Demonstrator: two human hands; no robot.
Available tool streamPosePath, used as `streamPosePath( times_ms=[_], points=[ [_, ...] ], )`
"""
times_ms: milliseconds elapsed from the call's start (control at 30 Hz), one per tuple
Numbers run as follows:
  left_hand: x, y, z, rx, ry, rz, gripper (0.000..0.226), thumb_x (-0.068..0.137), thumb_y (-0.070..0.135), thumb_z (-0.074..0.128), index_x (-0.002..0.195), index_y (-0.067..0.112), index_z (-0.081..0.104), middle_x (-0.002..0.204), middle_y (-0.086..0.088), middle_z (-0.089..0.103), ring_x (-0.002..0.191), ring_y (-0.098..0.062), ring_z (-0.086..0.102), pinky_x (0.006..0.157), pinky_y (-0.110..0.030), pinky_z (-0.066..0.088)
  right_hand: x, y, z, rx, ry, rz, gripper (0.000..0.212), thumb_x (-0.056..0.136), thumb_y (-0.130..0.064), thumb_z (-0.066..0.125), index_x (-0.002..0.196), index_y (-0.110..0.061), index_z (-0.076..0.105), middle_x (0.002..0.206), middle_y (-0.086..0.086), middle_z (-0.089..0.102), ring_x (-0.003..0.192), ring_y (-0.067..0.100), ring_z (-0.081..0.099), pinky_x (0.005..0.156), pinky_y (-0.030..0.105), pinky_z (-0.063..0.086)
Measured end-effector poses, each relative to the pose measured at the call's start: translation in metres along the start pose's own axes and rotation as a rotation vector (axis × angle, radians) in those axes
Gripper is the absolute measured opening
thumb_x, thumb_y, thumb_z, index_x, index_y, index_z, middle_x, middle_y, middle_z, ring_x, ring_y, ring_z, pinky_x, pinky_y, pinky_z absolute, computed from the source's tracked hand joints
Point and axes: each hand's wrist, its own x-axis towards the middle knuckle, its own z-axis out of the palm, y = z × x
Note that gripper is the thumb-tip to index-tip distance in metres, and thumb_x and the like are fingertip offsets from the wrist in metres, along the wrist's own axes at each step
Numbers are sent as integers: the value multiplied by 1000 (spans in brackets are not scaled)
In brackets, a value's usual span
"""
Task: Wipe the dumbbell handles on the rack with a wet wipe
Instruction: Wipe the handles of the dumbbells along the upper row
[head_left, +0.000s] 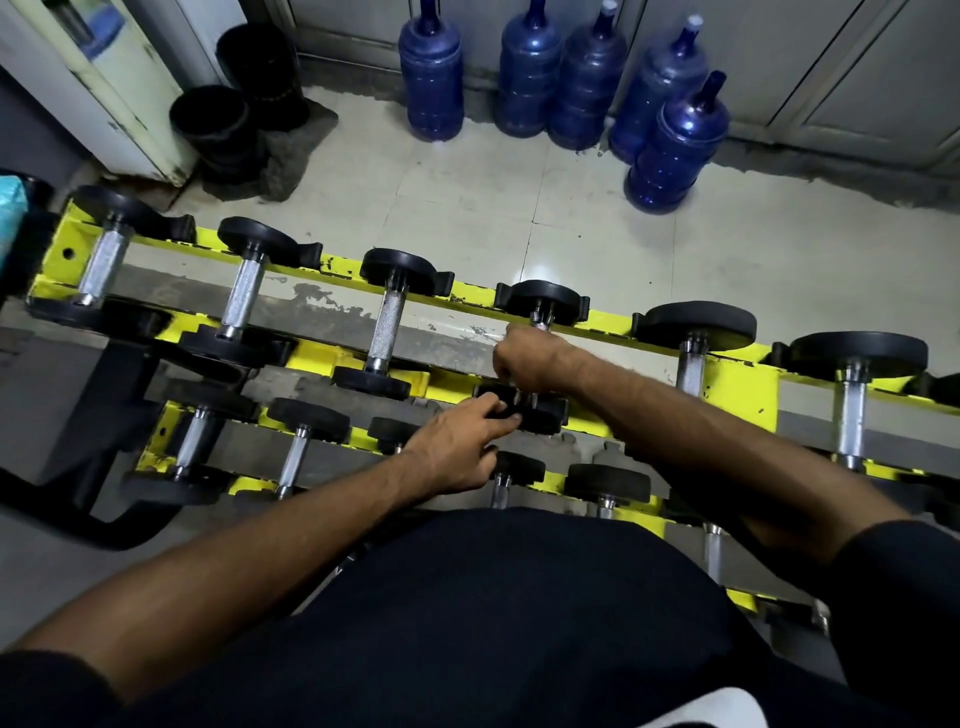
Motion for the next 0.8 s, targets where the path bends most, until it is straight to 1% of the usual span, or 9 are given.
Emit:
streamPosePath(
  times_ms=[67, 133, 267, 333, 467, 567, 633, 700, 800],
  points=[
    [1, 0, 0, 1, 3, 11, 54, 87, 24, 62, 140, 23, 53, 125, -1, 48, 111, -19, 52, 93, -36, 51, -7, 1, 7, 19, -41, -71, 10, 90, -19, 65, 94, -14, 73, 88, 8, 65, 85, 25, 63, 66, 35, 52],
    [2, -1, 1, 4, 1, 8, 53, 88, 25, 62, 141, 25, 53, 126, 0, 48, 112, -18, 51, 93, -36, 51, -16, 7, 14, 104, 28, -70, 9, 86, -15, 68, 93, -15, 74, 88, 6, 69, 82, 23, 65, 67, 33, 53],
    [3, -3, 2, 5, 16, -18, 54, 90, 27, 60, 144, 28, 50, 126, 0, 49, 117, -17, 52, 93, -34, 51, -34, 20, 44, 617, 469, 285, 13, 79, -6, 72, 89, -15, 72, 92, 2, 71, 85, 18, 65, 72, 30, 54],
    [4, -2, 2, 0, 17, -27, 54, 90, 27, 60, 143, 28, 51, 126, 0, 50, 118, -17, 52, 93, -33, 51, -42, 12, 61, 849, 576, 433, 12, 77, -7, 73, 78, -17, 67, 83, -1, 69, 77, 17, 64, 68, 31, 55],
    [3, 0, 2, 7, 30, -34, 53, 91, 27, 59, 143, 29, 51, 128, 1, 51, 116, -16, 54, 90, -34, 52, -46, 6, 76, 1052, 639, 540, 9, 77, -13, 74, 76, -15, 65, 77, -2, 67, 71, 18, 66, 64, 37, 58],
    [2, 0, 1, 12, 37, -41, 53, 91, 27, 59, 143, 29, 52, 128, 1, 51, 112, -16, 56, 87, -35, 53, -34, 17, 71, 1258, 671, 703, 16, 75, -8, 81, 80, -16, 67, 82, 1, 71, 76, 20, 70, 71, 42, 61],
    [1, 0, 1, 17, 40, -40, 53, 91, 28, 59, 143, 29, 51, 128, 2, 51, 109, -14, 56, 87, -33, 53, -27, 22, 69, 1381, 674, 785, 19, 75, -5, 82, 77, -16, 66, 78, 4, 71, 69, 19, 71, 69, 45, 62],
    [2, -1, 1, 10, 47, -38, 52, 91, 28, 59, 142, 29, 52, 126, 2, 51, 107, -14, 57, 86, -32, 53, -27, 24, 70, 1327, 635, 766, 21, 74, -6, 82, 74, -19, 66, 75, 4, 71, 69, 19, 71, 66, 44, 62],
    [3, -2, 0, -3, 49, -36, 49, 91, 27, 61, 139, 29, 56, 122, 1, 53, 107, -15, 57, 85, -35, 54, -42, 22, 72, 1187, 436, 658, 18, 73, -8, 84, 71, -10, 66, 70, 3, 69, 66, 18, 68, 59, 34, 59]
  ],
)
